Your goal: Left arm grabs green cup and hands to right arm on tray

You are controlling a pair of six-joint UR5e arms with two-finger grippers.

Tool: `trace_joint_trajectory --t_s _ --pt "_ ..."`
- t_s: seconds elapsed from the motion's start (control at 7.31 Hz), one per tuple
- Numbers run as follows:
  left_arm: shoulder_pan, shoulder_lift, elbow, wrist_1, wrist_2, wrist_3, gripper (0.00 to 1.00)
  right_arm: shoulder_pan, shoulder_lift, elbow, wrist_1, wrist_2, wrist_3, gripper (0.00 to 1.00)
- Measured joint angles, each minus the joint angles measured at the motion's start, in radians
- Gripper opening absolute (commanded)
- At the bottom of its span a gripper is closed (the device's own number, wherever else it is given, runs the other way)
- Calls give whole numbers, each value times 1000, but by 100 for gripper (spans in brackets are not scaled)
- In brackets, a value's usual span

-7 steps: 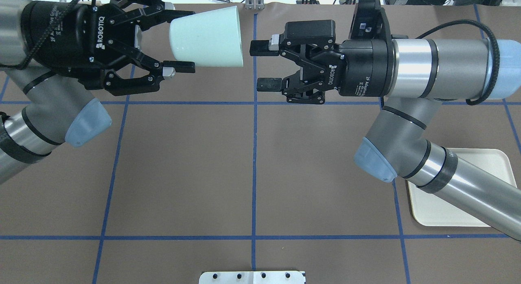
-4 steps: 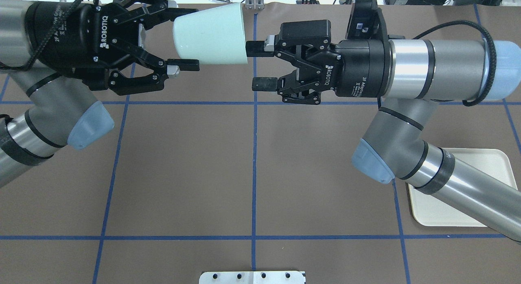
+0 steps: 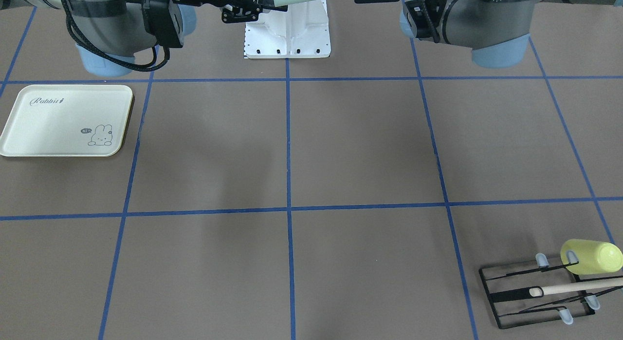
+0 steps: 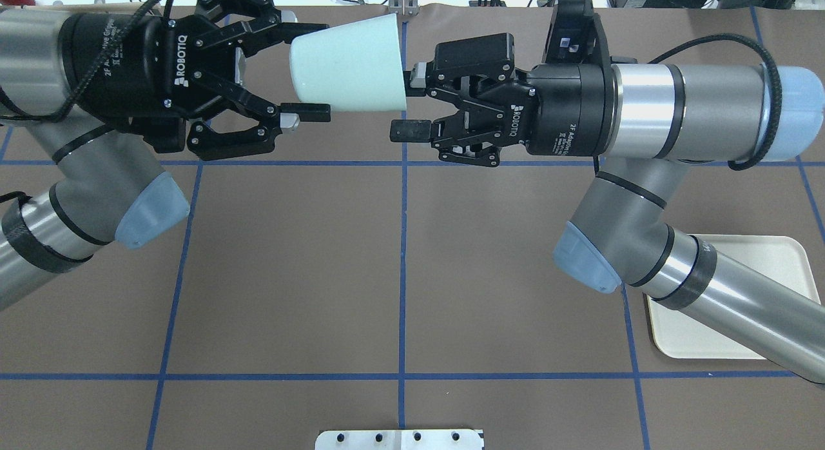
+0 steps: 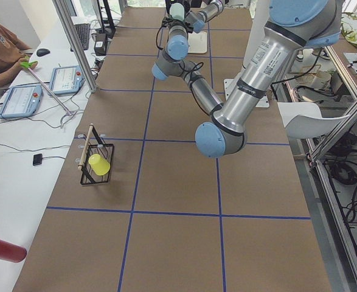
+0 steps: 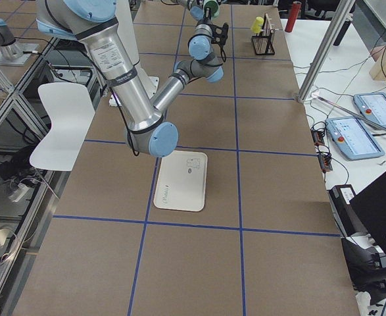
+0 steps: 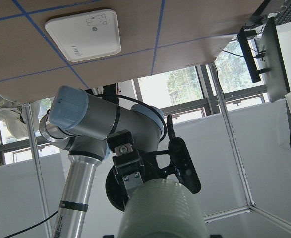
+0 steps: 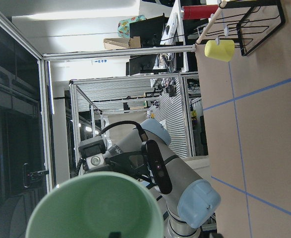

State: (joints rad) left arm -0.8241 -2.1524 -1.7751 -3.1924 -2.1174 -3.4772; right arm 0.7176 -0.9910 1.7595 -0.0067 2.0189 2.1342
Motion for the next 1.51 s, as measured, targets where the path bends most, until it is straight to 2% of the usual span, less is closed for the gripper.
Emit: trace_joint_trajectory --t_s 0.14,0.27,0.41,1.09,1.51 --pt "6 0 1 0 5 1 39 -1 0 0 1 -1 1 0" --pt "9 0 3 0 6 2 89 -1 -1 1 2 -2 1 0" --pt "12 -1 5 1 6 8 100 -1 0 3 3 -3 1 0" --pt "6 12 -5 15 -7 38 100 3 -19 12 13 -3 7 0" --pt "-44 79 -8 16 -81 169 100 82 -97 23 17 17 10 0"
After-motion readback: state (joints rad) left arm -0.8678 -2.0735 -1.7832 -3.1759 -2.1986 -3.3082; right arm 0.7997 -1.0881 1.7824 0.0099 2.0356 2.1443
